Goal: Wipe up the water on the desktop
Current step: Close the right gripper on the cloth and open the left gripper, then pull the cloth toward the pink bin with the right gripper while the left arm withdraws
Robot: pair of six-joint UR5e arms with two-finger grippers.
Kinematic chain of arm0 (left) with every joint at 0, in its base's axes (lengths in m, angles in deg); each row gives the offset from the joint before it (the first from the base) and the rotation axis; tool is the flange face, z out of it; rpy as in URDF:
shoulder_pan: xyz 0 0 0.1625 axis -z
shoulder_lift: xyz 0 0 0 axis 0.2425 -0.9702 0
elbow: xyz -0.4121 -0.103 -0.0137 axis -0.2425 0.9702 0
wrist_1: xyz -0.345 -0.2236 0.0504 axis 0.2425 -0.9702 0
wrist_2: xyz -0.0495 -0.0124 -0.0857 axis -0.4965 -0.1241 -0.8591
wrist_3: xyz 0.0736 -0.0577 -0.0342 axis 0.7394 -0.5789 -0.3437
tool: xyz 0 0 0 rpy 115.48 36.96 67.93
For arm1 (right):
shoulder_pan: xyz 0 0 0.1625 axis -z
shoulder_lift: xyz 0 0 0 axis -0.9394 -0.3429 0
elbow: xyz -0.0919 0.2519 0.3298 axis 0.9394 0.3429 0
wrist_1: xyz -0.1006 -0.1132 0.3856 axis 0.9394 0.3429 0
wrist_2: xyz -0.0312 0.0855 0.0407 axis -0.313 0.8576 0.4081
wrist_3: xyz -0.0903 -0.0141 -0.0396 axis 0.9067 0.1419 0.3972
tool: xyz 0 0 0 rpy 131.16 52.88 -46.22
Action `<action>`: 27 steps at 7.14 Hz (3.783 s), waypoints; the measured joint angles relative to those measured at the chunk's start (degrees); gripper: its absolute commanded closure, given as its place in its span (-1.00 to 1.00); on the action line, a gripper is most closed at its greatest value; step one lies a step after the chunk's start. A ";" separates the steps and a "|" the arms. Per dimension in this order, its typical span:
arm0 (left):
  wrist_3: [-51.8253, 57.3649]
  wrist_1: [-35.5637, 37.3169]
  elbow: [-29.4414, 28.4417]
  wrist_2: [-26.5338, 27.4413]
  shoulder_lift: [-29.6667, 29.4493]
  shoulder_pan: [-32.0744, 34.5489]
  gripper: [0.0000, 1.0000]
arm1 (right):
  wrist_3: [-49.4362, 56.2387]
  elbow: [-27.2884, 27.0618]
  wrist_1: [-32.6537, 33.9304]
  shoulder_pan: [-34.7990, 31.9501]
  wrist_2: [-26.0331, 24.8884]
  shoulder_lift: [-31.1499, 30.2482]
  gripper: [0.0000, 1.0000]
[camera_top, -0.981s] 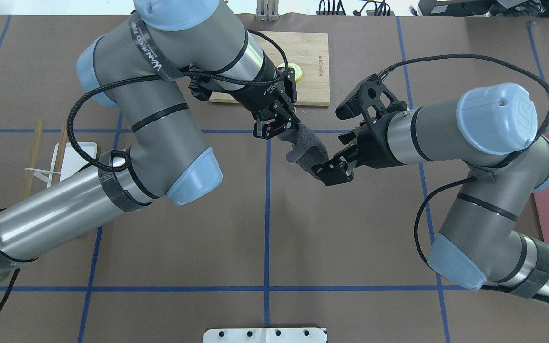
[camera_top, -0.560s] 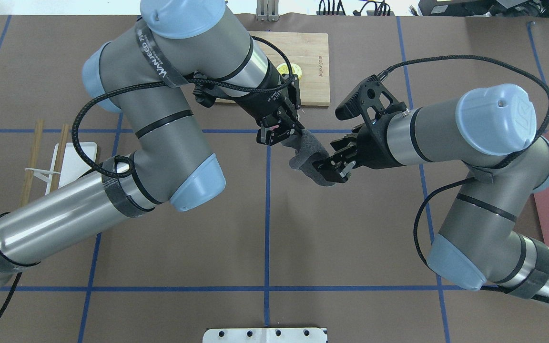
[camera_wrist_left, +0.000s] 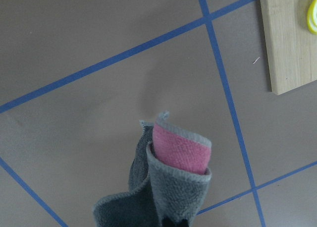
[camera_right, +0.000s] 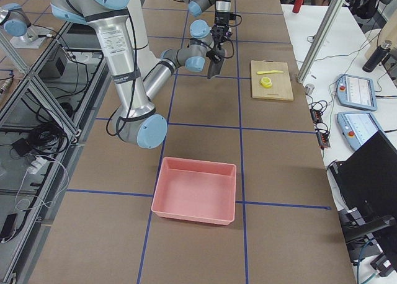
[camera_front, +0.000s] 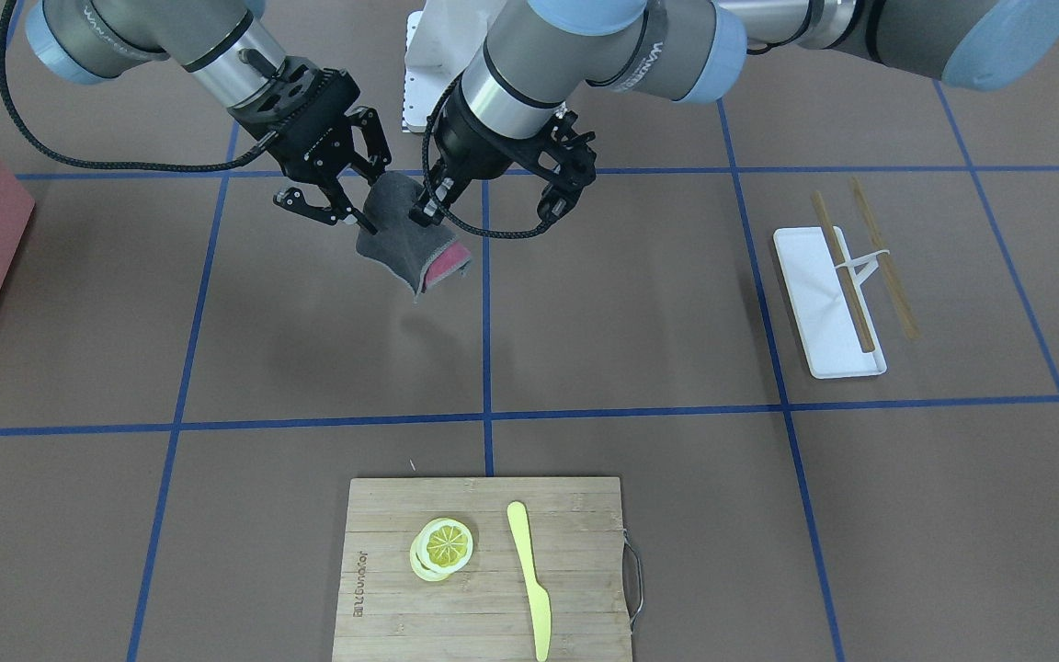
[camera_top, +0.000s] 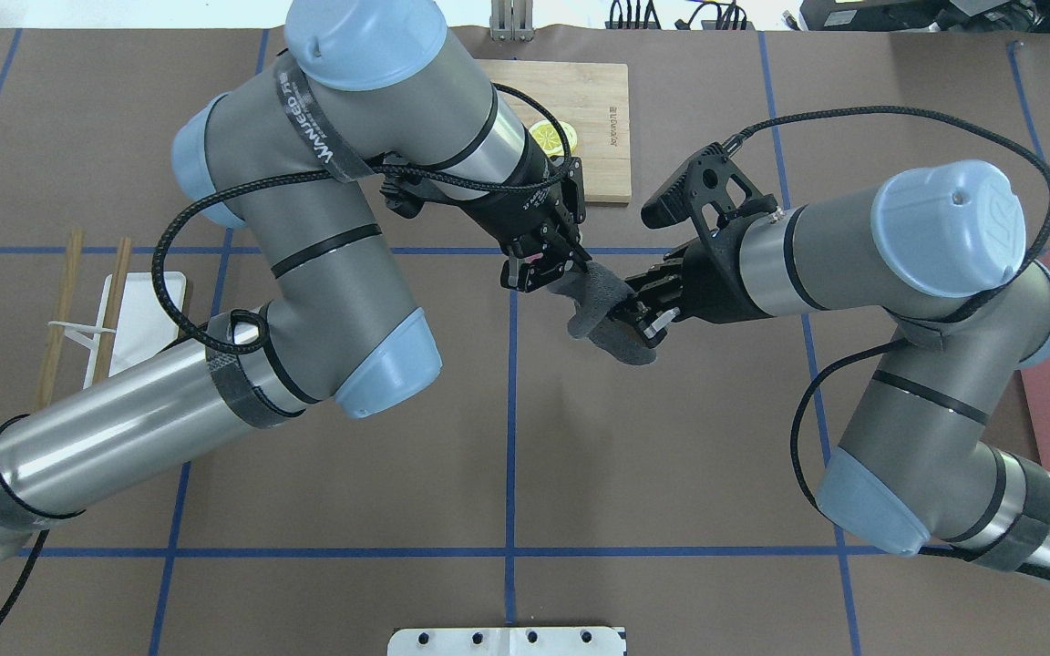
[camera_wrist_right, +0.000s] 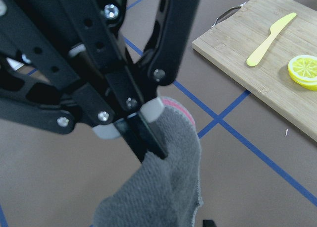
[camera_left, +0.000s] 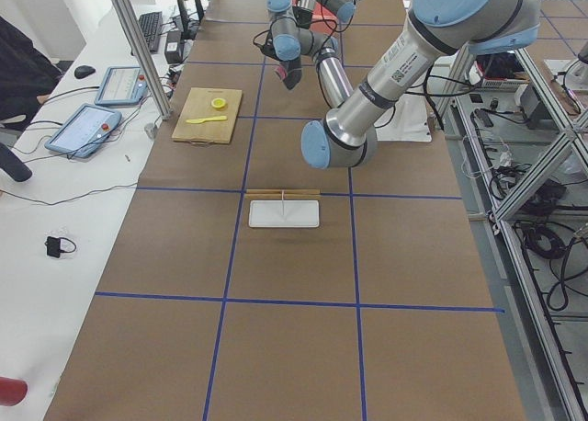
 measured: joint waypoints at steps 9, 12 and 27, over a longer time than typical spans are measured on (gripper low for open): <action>0.67 -0.02 -0.12 -0.01 0.96 -0.18 1.00 | -2.88 0.00 0.00 0.02 0.01 -0.34 1.00; 5.41 -0.04 0.59 0.16 1.72 0.13 -0.97 | -4.12 0.00 0.07 0.04 -0.02 -0.34 1.00; 71.20 29.01 24.19 10.45 24.27 17.22 -0.97 | 27.64 4.36 35.41 -8.78 -16.95 -9.46 1.00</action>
